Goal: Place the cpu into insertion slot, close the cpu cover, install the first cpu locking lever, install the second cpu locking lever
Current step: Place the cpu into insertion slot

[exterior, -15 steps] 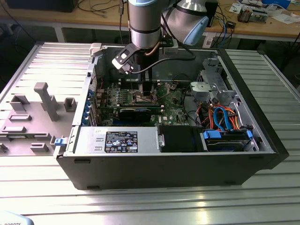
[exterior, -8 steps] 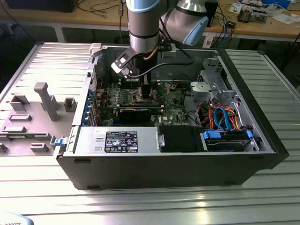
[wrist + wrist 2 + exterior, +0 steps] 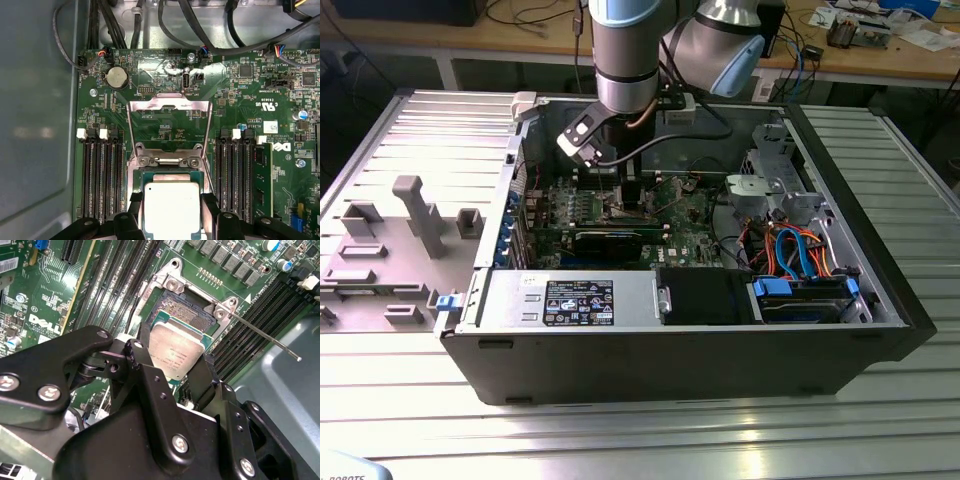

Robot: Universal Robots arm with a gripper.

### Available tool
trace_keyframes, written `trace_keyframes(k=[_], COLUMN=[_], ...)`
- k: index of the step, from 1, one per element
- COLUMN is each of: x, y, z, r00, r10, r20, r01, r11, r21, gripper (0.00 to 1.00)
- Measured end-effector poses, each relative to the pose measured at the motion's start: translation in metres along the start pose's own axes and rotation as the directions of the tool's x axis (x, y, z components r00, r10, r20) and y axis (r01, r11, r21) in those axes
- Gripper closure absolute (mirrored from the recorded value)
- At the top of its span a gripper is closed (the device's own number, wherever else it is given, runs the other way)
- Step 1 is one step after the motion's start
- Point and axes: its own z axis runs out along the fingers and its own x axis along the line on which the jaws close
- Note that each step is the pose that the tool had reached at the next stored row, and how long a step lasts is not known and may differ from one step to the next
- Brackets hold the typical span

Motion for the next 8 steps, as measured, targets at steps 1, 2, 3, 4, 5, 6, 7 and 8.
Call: trace_keyframes(k=[1,2,3,4,5,6,7,8], x=[0.0,0.002,0.0053,0.0065,0.0076,0.0076,0.0077,0.0076], y=[0.0,-0.0013,-0.0021,-0.0039,-0.0041,-0.0047,-0.0049,-0.005], z=[0.0,0.0053,0.0076,0.0153,0.018,0.0183,0.019,0.0192], r00=[1.0,0.9999,0.9991,0.9991,0.9991,0.9991,0.9991,0.9991], r10=[0.0,-0.001,-0.001,0.0,0.0,0.001,0.001,0.001], r20=[0.0,0.0152,0.0418,0.0419,0.042,0.0421,0.0418,0.0419], r01=[0.0,0.001,0.001,0.0,0.0,-0.001,-0.001,-0.001], r11=[1.0,1.0,1.0,1.0,1.0,1.0,1.0,1.0], r21=[0.0,0.0003,0.0007,0.0007,0.0007,0.0007,0.0005,0.0006], gripper=[0.46,0.46,0.46,0.46,0.46,0.46,0.46,0.46])
